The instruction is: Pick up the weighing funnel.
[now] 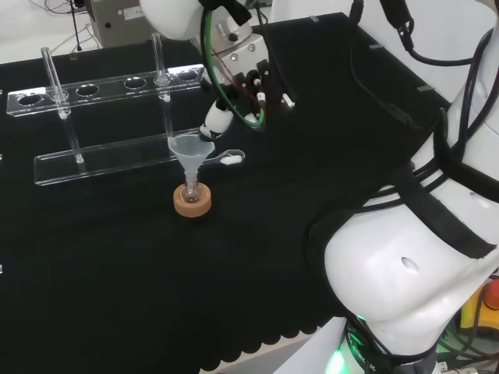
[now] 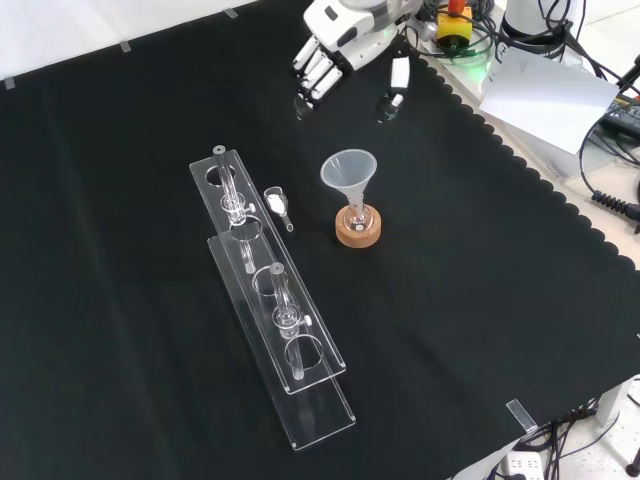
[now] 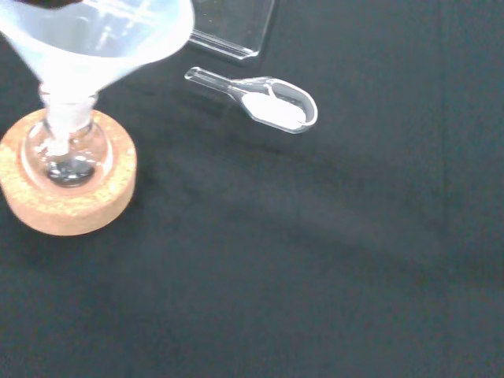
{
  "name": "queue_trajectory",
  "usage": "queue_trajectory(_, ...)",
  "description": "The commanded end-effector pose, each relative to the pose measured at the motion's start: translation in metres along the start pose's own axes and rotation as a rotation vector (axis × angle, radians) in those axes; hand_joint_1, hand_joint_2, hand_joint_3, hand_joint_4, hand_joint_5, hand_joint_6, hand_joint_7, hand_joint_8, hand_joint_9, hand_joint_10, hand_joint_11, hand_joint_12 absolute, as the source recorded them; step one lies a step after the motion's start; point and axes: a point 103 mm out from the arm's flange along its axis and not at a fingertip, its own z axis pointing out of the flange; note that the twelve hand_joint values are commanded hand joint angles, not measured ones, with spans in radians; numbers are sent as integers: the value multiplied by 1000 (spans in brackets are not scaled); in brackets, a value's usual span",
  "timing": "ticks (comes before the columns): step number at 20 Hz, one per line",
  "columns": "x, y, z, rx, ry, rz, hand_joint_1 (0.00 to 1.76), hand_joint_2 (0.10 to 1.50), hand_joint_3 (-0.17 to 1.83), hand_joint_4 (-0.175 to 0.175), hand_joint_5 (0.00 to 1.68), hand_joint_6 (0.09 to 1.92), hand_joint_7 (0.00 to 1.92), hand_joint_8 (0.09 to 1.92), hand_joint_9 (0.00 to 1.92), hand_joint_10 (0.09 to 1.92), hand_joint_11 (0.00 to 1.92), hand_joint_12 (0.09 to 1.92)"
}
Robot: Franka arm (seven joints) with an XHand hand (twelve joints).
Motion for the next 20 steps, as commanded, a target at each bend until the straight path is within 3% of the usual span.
queue_trajectory(1, -18, 7, 8, -8, 23, 3, 649, 634, 513, -34, 352, 87, 316, 678, 622, 603, 388, 1361)
queue_trajectory(8, -43, 27, 23, -32, 79, 15, 659, 637, 522, -37, 374, 87, 348, 677, 645, 600, 399, 1360)
queue_trajectory(20, -71, 80, 70, -20, 191, -18, 775, 627, 598, -43, 488, 87, 516, 670, 745, 550, 462, 1314)
